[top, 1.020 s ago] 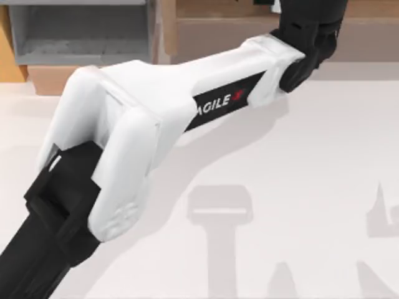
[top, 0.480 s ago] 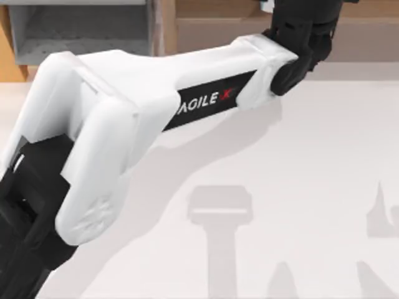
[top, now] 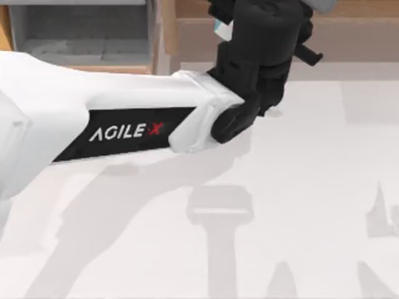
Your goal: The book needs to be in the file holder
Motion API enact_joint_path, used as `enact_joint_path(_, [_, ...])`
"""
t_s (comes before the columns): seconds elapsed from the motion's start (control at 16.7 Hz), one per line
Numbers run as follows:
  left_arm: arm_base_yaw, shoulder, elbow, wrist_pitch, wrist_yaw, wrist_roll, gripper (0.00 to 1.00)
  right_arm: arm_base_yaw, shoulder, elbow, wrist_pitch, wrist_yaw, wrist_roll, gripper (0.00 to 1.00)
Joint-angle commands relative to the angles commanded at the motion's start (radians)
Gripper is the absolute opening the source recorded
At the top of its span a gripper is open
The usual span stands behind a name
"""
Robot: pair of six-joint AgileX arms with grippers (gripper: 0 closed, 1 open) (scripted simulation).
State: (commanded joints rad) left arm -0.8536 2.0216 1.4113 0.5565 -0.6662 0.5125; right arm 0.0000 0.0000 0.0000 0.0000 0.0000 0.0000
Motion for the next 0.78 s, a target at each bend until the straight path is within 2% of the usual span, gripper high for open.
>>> enact_joint_path(0.36, [0.058,-0.277,-0.481,0.094,0.16,0.35,0.0,0.0,0.0,0.0,0.0,0.0,0.0,1.0])
enact_joint_path(0.6, [0.193,-0.371,-0.711,0.137,0.267,0.582,0.0,0.0,0.0,0.0,0.0,0.0,0.0,1.0])
enact_joint_path(0.78, [0.333,-0.395,-0.797,0.164,0.335,0.737,0.0,0.0,0.0,0.0,0.0,0.0,0.0,1.0])
